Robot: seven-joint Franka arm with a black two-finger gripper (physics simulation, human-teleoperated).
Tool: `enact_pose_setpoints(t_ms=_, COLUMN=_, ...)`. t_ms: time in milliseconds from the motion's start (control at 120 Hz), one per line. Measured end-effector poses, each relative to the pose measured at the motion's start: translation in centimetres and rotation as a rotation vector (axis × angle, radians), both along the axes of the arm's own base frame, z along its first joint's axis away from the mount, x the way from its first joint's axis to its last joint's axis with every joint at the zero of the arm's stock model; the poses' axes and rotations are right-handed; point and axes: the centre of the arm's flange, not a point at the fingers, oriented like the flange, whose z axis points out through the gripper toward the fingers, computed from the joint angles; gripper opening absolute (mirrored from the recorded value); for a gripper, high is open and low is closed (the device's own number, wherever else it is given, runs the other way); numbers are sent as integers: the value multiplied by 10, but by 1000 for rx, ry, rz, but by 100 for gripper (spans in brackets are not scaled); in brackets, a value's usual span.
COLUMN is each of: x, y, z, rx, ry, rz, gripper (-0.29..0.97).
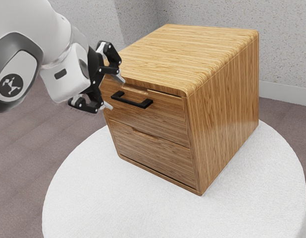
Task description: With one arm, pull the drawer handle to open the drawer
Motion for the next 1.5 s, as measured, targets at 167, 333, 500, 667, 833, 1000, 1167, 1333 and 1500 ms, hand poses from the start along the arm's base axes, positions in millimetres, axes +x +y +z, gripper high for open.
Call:
enact_pose_setpoints(t_ms=167, x=16, y=5, z=4, rx=-6, ry=-28, rz=-21, gripper=36)
enact_pose_setpoints(t_ms=333, x=13, y=23, z=10, rx=9, ry=-59, rz=12, gripper=35)
enact_pose_setpoints(t_ms=500, x=23, y=40, z=1, rx=2, ry=-43, rz=29, gripper=35)
enact_pose_setpoints(t_ms=667, x=35, y=52, z=-11, rx=-8, ry=-22, rz=35, gripper=35)
enact_pose_setpoints(t_ms=833, x=41, y=57, z=-23, rx=-12, ry=3, rz=34, gripper=35)
enact_pose_setpoints(t_ms=1000, x=48, y=47, z=-36, rx=-14, ry=29, rz=10, gripper=35)
enact_pose_setpoints(t_ms=1167, x=49, y=46, z=-38, rx=-13, ry=34, rz=9, gripper=35)
enact_pose_setpoints(t_ms=1333, x=53, y=57, z=-43, rx=-17, ry=44, rz=26, gripper=35)
enact_pose_setpoints(t_ms=1500, x=63, y=63, z=-58, rx=-32, ry=74, rz=26, gripper=35)
